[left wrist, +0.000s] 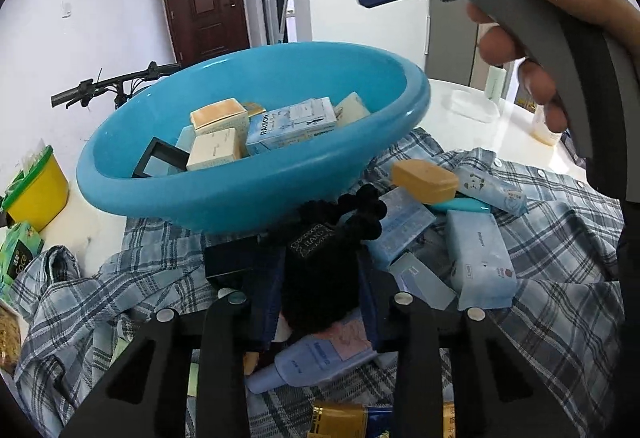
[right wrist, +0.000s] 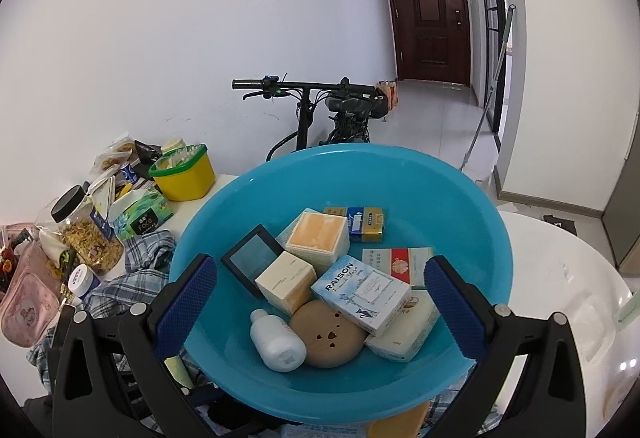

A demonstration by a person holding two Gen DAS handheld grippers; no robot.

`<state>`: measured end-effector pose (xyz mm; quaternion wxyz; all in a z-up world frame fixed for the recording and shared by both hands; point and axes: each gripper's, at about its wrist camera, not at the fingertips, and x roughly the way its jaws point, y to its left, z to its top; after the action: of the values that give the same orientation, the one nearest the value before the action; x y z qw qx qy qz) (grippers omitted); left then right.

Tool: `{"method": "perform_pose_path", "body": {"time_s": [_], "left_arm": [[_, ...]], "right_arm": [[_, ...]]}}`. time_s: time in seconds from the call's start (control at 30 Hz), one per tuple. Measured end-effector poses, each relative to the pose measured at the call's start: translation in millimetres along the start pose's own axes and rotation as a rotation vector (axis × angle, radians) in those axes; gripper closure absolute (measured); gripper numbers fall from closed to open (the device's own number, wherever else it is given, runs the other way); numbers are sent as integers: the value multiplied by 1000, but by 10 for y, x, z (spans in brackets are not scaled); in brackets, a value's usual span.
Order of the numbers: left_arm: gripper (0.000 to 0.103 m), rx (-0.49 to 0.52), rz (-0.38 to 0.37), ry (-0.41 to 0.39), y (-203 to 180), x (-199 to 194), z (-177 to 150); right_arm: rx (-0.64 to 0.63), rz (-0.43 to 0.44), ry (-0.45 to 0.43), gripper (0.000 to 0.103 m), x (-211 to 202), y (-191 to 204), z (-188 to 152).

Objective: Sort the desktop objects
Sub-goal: 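Move the left gripper to the black glove on the shirt and grasp it, then move the right gripper to the blue wipes pack and grasp it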

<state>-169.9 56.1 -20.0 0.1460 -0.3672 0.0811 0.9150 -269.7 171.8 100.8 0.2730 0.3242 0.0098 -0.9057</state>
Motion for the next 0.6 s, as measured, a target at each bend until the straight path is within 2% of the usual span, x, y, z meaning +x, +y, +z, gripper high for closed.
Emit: {"method": "perform_pose_path", "body": {"time_s": [0.33, 0.6], "left_arm": [[67, -15, 16, -3, 30, 0, 3], [67, -27, 18, -6, 67, -14, -1]], "right_arm": [[-31, 30, -60, 0, -270, 206, 53], [-66, -15, -47, 0, -612, 74, -282]]}}
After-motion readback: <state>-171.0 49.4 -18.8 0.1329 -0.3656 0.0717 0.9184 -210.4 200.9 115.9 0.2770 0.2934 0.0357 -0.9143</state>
